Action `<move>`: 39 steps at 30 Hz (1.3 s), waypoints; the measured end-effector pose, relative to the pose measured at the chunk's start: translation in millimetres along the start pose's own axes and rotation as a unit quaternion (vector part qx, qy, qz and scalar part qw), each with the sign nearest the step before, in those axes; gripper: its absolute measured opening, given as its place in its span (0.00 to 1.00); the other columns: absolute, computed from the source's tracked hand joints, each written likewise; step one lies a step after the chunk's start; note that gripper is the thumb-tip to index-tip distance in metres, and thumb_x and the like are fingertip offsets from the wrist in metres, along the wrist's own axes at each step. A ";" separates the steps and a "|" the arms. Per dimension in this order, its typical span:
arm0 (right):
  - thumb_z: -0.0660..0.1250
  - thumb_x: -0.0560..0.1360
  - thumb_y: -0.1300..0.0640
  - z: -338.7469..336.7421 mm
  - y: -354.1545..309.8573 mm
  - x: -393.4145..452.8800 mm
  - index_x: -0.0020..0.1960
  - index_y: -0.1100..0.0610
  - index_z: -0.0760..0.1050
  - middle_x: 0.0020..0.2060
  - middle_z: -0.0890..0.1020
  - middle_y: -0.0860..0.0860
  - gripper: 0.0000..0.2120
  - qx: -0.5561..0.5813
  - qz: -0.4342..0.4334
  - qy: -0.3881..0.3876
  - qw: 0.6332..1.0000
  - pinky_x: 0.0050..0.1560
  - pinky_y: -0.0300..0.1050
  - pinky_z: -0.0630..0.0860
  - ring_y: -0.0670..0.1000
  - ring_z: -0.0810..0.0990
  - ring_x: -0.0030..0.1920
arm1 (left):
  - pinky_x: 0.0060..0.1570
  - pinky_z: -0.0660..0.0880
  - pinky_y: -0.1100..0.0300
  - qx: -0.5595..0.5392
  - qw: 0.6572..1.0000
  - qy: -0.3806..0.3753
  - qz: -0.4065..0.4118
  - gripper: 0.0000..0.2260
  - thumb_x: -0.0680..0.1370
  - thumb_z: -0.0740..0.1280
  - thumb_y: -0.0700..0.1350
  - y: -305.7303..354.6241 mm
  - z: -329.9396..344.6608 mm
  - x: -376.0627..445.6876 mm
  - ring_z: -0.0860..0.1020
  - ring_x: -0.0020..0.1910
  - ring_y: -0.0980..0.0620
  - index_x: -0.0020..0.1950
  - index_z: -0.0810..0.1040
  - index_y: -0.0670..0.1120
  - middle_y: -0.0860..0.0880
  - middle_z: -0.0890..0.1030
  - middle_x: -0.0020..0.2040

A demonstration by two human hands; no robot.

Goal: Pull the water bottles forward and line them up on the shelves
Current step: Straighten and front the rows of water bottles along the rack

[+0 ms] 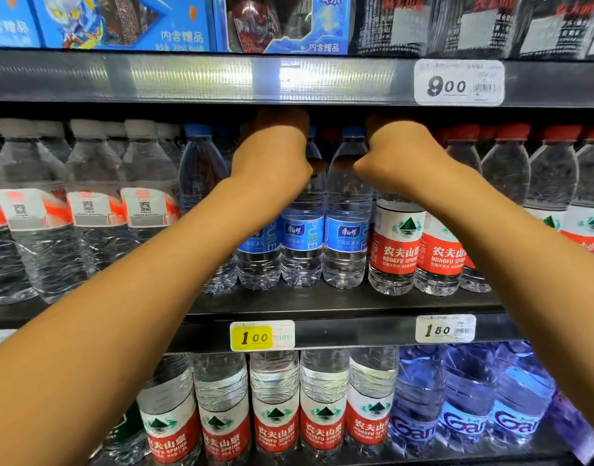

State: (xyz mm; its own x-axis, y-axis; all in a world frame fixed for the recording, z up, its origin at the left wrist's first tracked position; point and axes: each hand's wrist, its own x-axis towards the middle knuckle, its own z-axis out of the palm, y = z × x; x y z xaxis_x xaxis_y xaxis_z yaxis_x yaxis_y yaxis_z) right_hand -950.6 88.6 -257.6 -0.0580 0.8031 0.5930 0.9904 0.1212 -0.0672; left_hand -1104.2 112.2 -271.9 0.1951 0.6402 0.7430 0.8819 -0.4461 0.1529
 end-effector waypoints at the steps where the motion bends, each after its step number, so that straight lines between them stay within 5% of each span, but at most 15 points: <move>1: 0.66 0.76 0.55 1.5 -1.4 -0.4 0.37 0.58 0.63 0.30 0.65 0.52 0.15 0.001 -0.003 0.007 1.000 0.30 0.45 0.60 0.53 0.64 0.31 | 0.37 0.65 0.53 0.000 1.000 0.001 0.002 0.16 0.73 0.73 0.54 0.7 -0.1 0.2 0.76 0.47 0.38 0.47 0.69 0.48 0.43 0.72 0.46; 4: 0.66 0.76 0.58 2.5 -5.3 -1.0 0.41 0.60 0.66 0.31 0.67 0.53 0.11 0.006 -0.001 0.016 1.000 0.32 0.44 0.63 0.53 0.65 0.31 | 0.38 0.65 0.54 0.003 1.000 0.000 0.005 0.16 0.73 0.73 0.55 1.7 0.4 0.4 0.75 0.47 0.40 0.48 0.69 0.49 0.43 0.74 0.48; 7: 0.65 0.76 0.58 0.9 -4.0 -1.9 0.34 0.59 0.63 0.29 0.65 0.53 0.16 0.003 0.007 0.008 1.000 0.26 0.42 0.57 0.50 0.63 0.28 | 0.37 0.65 0.54 0.006 1.000 0.007 0.003 0.15 0.74 0.71 0.54 0.6 1.0 -0.2 0.73 0.44 0.41 0.50 0.72 0.46 0.43 0.73 0.47; 14: 0.68 0.74 0.54 4.4 -1.1 -0.9 0.47 0.60 0.71 0.33 0.68 0.53 0.10 0.009 0.002 0.048 0.999 0.29 0.43 0.60 0.57 0.70 0.37 | 0.39 0.64 0.54 -0.010 0.999 -0.030 -0.028 0.15 0.74 0.70 0.50 -0.9 -1.2 -0.7 0.69 0.43 0.43 0.56 0.71 0.45 0.39 0.76 0.55; 26: 0.70 0.74 0.52 9.8 4.0 1.7 0.62 0.59 0.73 0.50 0.77 0.60 0.19 0.039 0.000 0.076 0.996 0.41 0.47 0.73 0.60 0.75 0.45 | 0.40 0.66 0.53 -0.005 1.000 0.021 -0.005 0.23 0.73 0.73 0.56 -3.1 0.6 -2.3 0.75 0.53 0.37 0.61 0.74 0.43 0.39 0.76 0.57; 31: 0.71 0.75 0.52 11.6 3.6 1.7 0.63 0.59 0.74 0.52 0.79 0.60 0.20 0.039 -0.007 0.084 0.996 0.41 0.45 0.69 0.59 0.74 0.44 | 0.42 0.67 0.52 0.020 0.999 0.041 0.016 0.25 0.73 0.74 0.56 0.2 1.7 -4.2 0.75 0.56 0.36 0.61 0.75 0.41 0.37 0.76 0.58; 36: 0.71 0.74 0.50 11.9 3.3 0.3 0.64 0.58 0.74 0.54 0.79 0.59 0.21 0.048 -0.007 0.080 0.996 0.42 0.46 0.72 0.60 0.77 0.48 | 0.37 0.65 0.54 0.015 0.998 0.058 0.032 0.18 0.74 0.73 0.55 1.0 2.0 -7.9 0.74 0.46 0.39 0.52 0.77 0.42 0.39 0.77 0.50; 39: 0.71 0.74 0.47 11.1 1.4 -1.5 0.63 0.59 0.74 0.57 0.78 0.60 0.23 0.046 -0.001 0.084 0.995 0.45 0.46 0.73 0.62 0.78 0.53 | 0.31 0.61 0.55 0.018 0.998 0.043 0.035 0.19 0.75 0.71 0.53 0.2 1.4 -13.0 0.67 0.33 0.43 0.38 0.67 0.42 0.45 0.69 0.36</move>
State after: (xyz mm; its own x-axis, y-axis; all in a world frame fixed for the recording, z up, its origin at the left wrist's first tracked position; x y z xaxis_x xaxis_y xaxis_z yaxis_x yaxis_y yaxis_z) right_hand -950.5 94.0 -267.4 -0.0303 0.6951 0.7182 0.9741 0.1818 -0.1348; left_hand -1105.9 104.6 -282.4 0.2199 0.5522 0.8042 0.8829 -0.4633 0.0767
